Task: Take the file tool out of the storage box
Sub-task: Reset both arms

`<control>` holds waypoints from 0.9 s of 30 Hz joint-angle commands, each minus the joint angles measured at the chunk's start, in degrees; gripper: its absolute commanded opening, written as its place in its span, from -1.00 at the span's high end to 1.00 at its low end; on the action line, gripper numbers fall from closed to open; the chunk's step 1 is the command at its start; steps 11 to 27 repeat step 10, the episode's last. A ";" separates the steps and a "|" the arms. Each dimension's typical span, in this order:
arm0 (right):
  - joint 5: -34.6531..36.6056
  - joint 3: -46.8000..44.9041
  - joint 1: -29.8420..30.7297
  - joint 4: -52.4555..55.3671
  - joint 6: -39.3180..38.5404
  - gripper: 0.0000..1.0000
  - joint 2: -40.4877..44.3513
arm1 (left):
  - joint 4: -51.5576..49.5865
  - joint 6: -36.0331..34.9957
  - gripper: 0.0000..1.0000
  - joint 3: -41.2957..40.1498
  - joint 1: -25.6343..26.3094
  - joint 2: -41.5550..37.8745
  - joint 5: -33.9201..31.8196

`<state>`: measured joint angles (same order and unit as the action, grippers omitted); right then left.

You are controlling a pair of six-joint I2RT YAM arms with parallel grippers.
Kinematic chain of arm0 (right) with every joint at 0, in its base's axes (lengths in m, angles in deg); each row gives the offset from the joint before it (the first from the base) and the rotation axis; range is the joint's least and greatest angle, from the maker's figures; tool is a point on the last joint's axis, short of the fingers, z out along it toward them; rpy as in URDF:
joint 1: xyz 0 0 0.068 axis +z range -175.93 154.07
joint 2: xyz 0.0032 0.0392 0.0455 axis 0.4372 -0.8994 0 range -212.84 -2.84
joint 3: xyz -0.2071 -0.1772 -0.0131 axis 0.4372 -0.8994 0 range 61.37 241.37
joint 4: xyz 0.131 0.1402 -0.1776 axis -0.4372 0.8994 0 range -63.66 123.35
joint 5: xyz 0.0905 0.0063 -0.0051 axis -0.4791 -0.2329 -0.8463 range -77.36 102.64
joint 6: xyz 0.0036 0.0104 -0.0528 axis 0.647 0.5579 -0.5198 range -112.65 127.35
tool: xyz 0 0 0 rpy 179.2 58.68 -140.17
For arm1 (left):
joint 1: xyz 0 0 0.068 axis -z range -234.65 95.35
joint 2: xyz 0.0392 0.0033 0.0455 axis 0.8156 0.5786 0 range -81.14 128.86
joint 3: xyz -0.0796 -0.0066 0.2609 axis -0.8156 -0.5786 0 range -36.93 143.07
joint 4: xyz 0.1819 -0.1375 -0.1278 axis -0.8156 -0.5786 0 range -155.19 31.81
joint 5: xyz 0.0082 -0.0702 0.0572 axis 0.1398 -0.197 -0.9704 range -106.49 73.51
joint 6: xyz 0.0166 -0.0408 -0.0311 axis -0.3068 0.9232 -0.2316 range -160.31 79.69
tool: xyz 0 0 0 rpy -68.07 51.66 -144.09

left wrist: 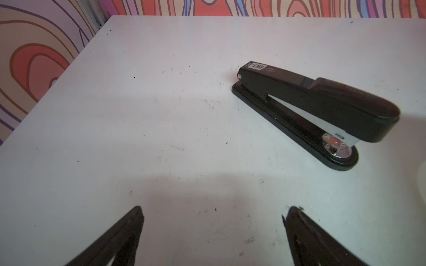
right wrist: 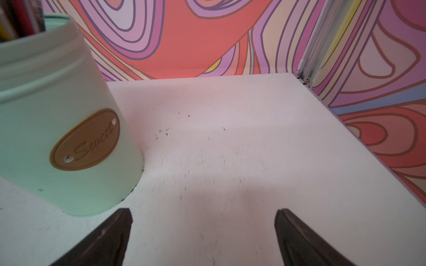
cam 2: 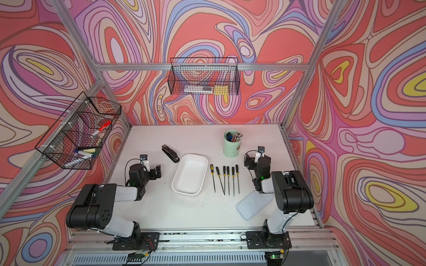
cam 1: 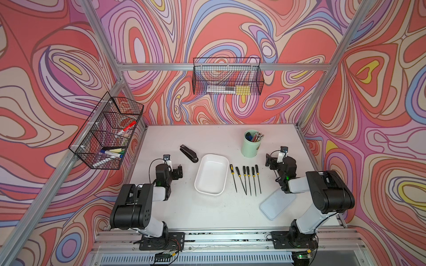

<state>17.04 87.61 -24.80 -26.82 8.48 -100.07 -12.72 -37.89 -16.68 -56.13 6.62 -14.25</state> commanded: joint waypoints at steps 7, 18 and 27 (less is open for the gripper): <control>-0.19 1.10 -0.49 -0.35 0.23 -0.96 -0.25 | 4.69 -1.01 -0.98 1.56 -0.19 0.35 2.39; 0.21 0.65 -0.43 -1.07 -0.06 -0.96 -0.11 | 3.68 -1.05 -0.98 1.74 -0.19 0.06 2.49; 0.21 0.65 -0.43 -1.07 -0.06 -0.96 -0.11 | 3.68 -1.05 -0.98 1.74 -0.19 0.06 2.49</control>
